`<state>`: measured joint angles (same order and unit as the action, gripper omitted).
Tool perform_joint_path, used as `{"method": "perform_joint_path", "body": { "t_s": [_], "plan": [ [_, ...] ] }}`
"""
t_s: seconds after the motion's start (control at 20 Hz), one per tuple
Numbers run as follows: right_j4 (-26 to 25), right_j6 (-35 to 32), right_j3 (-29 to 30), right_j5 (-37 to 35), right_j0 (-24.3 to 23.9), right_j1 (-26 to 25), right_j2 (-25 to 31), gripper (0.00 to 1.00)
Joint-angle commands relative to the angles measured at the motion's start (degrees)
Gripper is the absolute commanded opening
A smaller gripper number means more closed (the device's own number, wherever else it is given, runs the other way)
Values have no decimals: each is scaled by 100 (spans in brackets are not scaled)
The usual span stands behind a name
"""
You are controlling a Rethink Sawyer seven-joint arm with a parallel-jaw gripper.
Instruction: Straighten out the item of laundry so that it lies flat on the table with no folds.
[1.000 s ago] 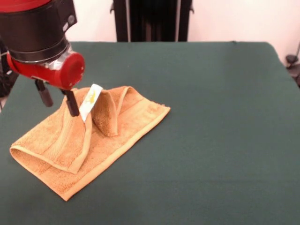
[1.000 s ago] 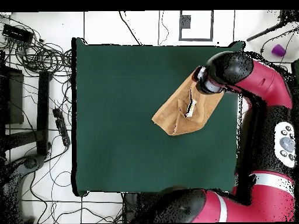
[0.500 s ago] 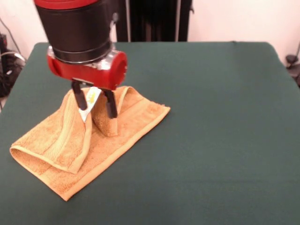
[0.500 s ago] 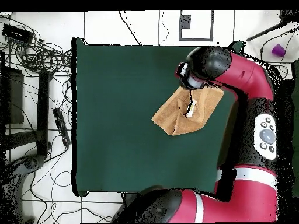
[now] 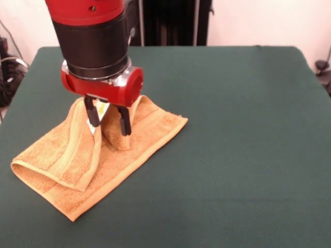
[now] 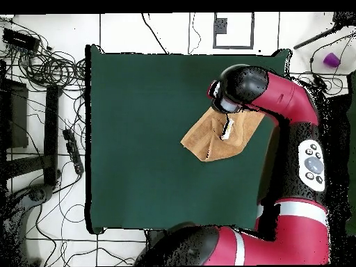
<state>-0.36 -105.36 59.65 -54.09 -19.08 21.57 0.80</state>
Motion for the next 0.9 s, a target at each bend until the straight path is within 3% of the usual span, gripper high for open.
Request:
{"method": "perform_joint_path", "body": {
  "t_s": [0.05,0.3,0.9],
  "plan": [
    [-415,577,1329,405,-98,-214,498,100],
    [-621,773,1399,475,-304,-221,644,100],
    [-716,194,1063,453,-182,-640,799,100]
  ]
}}
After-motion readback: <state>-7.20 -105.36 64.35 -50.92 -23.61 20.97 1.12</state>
